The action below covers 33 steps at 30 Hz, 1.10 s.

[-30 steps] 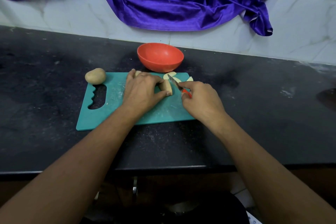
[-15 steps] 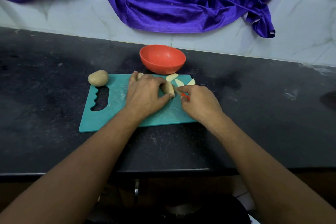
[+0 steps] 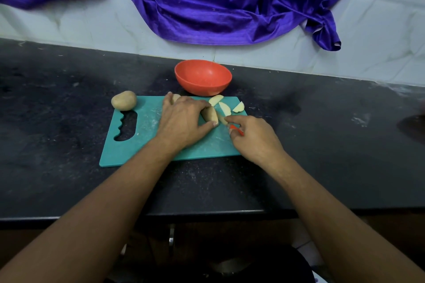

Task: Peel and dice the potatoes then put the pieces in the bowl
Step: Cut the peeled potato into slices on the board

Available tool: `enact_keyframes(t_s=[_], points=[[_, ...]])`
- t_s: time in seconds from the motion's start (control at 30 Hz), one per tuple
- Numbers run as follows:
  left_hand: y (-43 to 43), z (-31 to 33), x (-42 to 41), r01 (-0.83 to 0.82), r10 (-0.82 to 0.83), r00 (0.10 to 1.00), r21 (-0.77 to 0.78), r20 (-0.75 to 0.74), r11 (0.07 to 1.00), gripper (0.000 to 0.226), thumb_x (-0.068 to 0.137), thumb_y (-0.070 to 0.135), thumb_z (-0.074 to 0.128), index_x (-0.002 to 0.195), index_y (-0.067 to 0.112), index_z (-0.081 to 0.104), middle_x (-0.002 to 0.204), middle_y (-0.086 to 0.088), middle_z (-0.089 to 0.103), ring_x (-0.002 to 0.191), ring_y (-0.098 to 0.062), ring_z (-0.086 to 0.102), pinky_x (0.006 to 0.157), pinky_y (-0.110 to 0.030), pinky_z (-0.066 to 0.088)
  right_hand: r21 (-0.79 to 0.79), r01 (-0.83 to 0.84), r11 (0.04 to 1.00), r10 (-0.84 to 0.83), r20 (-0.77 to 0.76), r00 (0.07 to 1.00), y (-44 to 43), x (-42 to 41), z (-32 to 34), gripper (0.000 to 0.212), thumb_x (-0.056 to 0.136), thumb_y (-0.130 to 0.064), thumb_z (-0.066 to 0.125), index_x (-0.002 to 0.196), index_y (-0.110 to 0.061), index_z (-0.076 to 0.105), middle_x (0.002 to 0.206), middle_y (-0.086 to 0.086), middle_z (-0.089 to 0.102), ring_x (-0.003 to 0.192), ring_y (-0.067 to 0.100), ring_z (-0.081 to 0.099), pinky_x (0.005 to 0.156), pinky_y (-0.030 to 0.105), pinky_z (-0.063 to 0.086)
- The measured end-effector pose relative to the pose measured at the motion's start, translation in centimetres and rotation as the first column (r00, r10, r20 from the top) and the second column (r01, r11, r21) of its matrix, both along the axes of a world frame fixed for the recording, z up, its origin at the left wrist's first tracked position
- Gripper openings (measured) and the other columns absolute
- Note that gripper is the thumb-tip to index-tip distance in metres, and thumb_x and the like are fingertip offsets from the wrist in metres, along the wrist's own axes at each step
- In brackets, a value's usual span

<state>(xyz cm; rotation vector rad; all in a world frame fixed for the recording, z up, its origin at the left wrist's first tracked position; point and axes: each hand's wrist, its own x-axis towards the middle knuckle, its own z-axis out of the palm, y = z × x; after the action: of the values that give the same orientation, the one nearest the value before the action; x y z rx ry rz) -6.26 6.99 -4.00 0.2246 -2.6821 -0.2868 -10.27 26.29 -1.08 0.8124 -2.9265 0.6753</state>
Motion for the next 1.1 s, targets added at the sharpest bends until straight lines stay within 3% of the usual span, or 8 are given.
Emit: enact_keyframes(t_s=[0.13,0.33,0.57,0.77,0.9,1.0,1.1], points=[[0.4,0.3,0.5,-0.014,0.013,1.000,-0.015,-0.018,1.000,0.055,0.087,0.066,0.059,0.130,0.034,0.064,0.125,0.001,0.068,0.134,-0.020,0.050,0.122,-0.060,0.012,-0.012,-0.001,1.000,0.001,0.002,1.000,0.4,0.2,-0.2,0.041,0.101,-0.031,0.056,0.141,-0.040,0.060,0.118,-0.003,0.072,0.072,0.008,0.061,0.073,0.031,0.053],[0.7,0.6,0.7,-0.008,0.008,1.000,-0.035,-0.006,0.999,0.067,0.085,0.075,0.050,0.135,0.032,0.060,0.122,0.003,0.070,0.131,-0.020,0.052,0.120,-0.059,0.010,-0.049,-0.012,0.999,0.012,0.006,1.000,0.2,0.1,-0.6,0.041,0.101,-0.035,0.055,0.141,-0.039,0.060,0.125,-0.004,0.070,0.105,0.017,0.066,0.088,0.034,0.054],[0.6,1.2,1.2,-0.041,0.041,0.999,-0.031,0.002,0.999,0.050,0.085,0.068,0.061,0.121,0.035,0.066,0.121,0.003,0.069,0.137,-0.020,0.048,0.122,-0.059,0.006,-0.035,-0.007,0.999,0.007,0.023,1.000,0.4,0.1,-0.4,0.043,0.102,-0.033,0.055,0.144,-0.039,0.057,0.118,-0.004,0.069,0.076,0.007,0.060,0.071,0.029,0.052],[-0.5,1.3,2.2,-0.047,0.047,0.999,-0.052,0.000,0.998,0.051,0.085,0.066,0.061,0.121,0.030,0.066,0.122,0.006,0.069,0.140,-0.019,0.046,0.121,-0.063,0.009,-0.013,-0.018,1.000,0.019,0.018,1.000,0.4,0.0,-0.3,0.043,0.102,-0.033,0.056,0.144,-0.039,0.057,0.118,-0.003,0.069,0.075,0.008,0.061,0.072,0.033,0.055],[-0.5,1.2,2.2,-0.037,0.037,0.999,-0.051,0.011,0.998,0.056,0.086,0.069,0.058,0.126,0.030,0.065,0.127,0.006,0.068,0.141,-0.019,0.044,0.121,-0.063,0.009,-0.020,-0.027,0.999,0.028,0.029,0.999,0.4,-0.1,-0.4,0.043,0.102,-0.033,0.057,0.144,-0.039,0.056,0.107,-0.008,0.065,0.070,0.008,0.063,0.063,0.028,0.051],[-0.6,1.5,2.0,-0.030,0.030,0.999,0.013,-0.042,0.999,0.059,0.088,0.070,0.056,0.130,0.029,0.066,0.128,0.005,0.069,0.139,-0.019,0.047,0.122,-0.062,0.008,-0.041,-0.034,0.999,0.035,0.024,0.999,0.5,-0.4,-0.6,0.043,0.101,-0.033,0.057,0.143,-0.039,0.058,0.114,-0.004,0.069,0.072,0.006,0.059,0.062,0.028,0.046],[-1.3,2.5,1.0,-0.042,0.057,0.985,0.099,-0.162,0.994,0.043,0.092,0.060,0.059,0.123,0.032,0.071,0.118,0.008,0.072,0.128,-0.017,0.054,0.121,-0.058,0.014,-0.054,-0.036,0.998,0.037,0.011,0.999,0.5,-0.4,-0.8,0.042,0.100,-0.033,0.056,0.142,-0.039,0.059,0.117,-0.001,0.070,0.084,0.013,0.063,0.073,0.033,0.053]])
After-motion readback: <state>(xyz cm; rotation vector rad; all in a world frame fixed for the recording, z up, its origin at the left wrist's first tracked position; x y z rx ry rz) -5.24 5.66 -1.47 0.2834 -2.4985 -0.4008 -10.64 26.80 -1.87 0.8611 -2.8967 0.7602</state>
